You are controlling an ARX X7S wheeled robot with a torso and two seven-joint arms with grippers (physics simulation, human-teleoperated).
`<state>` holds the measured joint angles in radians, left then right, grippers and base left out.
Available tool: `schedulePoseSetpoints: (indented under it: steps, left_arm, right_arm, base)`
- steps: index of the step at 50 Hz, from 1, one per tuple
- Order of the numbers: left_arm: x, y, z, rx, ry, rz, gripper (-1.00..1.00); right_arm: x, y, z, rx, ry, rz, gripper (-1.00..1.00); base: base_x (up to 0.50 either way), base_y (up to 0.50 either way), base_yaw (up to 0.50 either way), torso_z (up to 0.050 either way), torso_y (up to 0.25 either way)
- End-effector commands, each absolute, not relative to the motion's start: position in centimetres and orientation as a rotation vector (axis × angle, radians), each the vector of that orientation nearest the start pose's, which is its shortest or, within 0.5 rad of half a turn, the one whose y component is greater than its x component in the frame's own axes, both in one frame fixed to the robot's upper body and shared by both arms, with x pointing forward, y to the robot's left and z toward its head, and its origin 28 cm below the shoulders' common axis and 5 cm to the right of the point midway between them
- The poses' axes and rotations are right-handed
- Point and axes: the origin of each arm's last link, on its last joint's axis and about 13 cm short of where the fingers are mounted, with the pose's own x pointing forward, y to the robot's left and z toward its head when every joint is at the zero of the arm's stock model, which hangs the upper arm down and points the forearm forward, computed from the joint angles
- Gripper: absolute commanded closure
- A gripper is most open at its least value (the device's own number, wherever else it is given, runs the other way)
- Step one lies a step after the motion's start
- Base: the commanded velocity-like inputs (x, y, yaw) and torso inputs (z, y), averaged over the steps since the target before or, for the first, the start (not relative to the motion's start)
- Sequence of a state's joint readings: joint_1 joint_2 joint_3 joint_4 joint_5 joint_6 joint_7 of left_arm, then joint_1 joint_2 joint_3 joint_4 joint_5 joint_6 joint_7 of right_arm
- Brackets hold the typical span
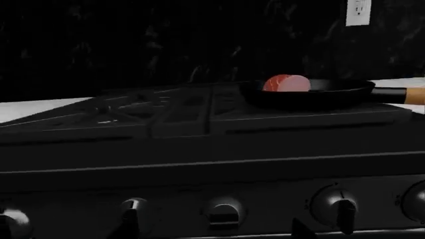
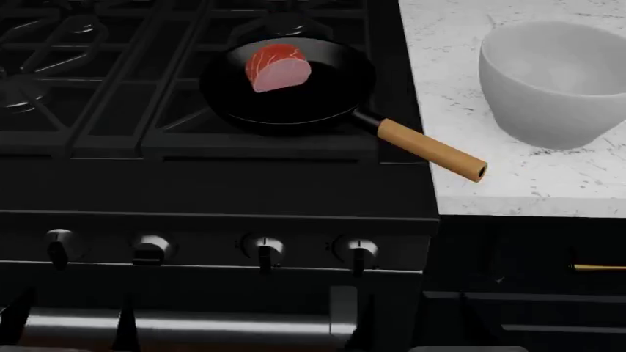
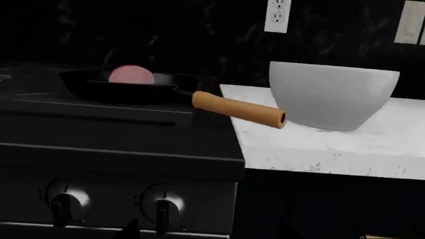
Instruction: Pick the pork loin from the pan and place it in the bowl.
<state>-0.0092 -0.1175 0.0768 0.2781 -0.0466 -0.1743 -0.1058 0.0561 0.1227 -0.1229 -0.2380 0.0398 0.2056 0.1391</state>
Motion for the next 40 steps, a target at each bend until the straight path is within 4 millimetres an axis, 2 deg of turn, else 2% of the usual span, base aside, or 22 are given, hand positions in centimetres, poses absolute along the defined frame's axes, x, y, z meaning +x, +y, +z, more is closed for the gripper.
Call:
schedulePoseSetpoints:
  steps: [1, 2, 3, 4, 5, 6, 13, 40]
  left_arm:
    - [20.3, 22.6, 15.2, 0.177, -0.322, 0.097, -1.00]
    - [20.2, 22.8, 15.0, 0.195, -0.349, 0.114, -1.00]
    - [20.2, 22.9, 15.9, 0.219, -0.374, 0.122, -1.00]
    - [19.9, 23.4, 20.4, 0.269, -0.522, 0.115, -1.00]
    - [19.2, 23.2, 23.4, 0.254, -0.627, 0.137, -1.00]
    - [19.4, 23.3, 22.8, 0.251, -0.547, 0.144, -1.00]
    - [19.6, 23.3, 22.3, 0.238, -0.535, 0.138, -1.00]
    - [19.9, 23.6, 22.4, 0.246, -0.537, 0.149, -1.00]
  right_arm:
    - [21.9, -9.8, 16.2, -0.179, -0.354, -0.009, -1.00]
    - [21.9, -9.7, 17.0, -0.176, -0.371, -0.004, -1.00]
    - [21.9, -9.8, 17.9, -0.175, -0.390, 0.000, -1.00]
    - [21.1, -9.4, 22.3, -0.118, -0.533, 0.058, -1.00]
    - [20.4, -9.4, 25.3, -0.131, -0.633, 0.048, -1.00]
    - [21.0, -9.6, 25.9, -0.147, -0.551, 0.028, -1.00]
    - [21.3, -9.6, 25.4, -0.146, -0.536, 0.030, -1.00]
    - [21.2, -10.0, 26.1, -0.117, -0.565, 0.000, -1.00]
  base:
    - [0.00, 0.00, 0.00, 0.000, 0.000]
    - [0.00, 0.00, 0.00, 0.000, 0.000]
    - [0.00, 0.00, 0.00, 0.000, 0.000]
    - [0.00, 0.00, 0.00, 0.000, 0.000]
    - [0.00, 0.00, 0.00, 0.000, 0.000]
    - [0.00, 0.00, 0.00, 0.000, 0.000]
    - [0.00, 0.00, 0.00, 0.000, 0.000]
    - [0.00, 0.00, 0.00, 0.000, 0.000]
